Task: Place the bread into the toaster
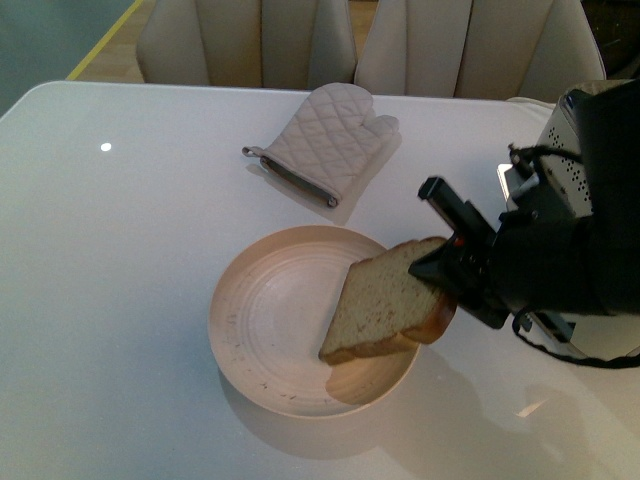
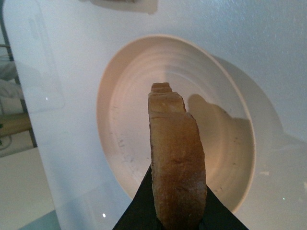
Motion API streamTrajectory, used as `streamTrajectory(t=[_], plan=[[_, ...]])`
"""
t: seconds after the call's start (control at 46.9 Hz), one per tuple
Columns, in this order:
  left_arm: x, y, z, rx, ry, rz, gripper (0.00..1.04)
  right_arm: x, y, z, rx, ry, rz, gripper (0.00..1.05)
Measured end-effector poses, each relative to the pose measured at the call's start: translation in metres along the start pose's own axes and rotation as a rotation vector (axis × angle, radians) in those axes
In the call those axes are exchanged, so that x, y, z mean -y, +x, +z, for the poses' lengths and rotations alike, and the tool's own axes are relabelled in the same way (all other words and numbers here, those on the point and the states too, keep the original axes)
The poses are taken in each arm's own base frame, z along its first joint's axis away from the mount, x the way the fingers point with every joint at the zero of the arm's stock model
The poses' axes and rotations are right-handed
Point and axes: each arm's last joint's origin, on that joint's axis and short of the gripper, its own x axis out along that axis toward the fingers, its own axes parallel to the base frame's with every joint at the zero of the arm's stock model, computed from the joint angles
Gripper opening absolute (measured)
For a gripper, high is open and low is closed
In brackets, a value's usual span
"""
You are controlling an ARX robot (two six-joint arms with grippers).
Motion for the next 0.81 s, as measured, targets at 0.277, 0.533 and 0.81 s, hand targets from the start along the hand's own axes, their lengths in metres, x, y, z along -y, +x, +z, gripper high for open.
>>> streamTrajectory(t=[0.277, 0.533, 0.81], plan=[[0.000, 0.000, 0.000, 0.000, 0.000, 0.000, 0.98, -0.059, -0.100, 0.066, 0.321, -0.253, -0.024, 0.04], [0.000, 0.000, 0.000, 0.000, 0.000, 0.000, 0.98, -0.091, -0.194, 0.113, 0.581, -0.523, -0.105, 0.04], [0.000, 0.000, 0.000, 0.000, 0.000, 0.000, 0.98, -0.059, -0.211, 0.139, 0.502, -0.704, -0.315, 0.04]])
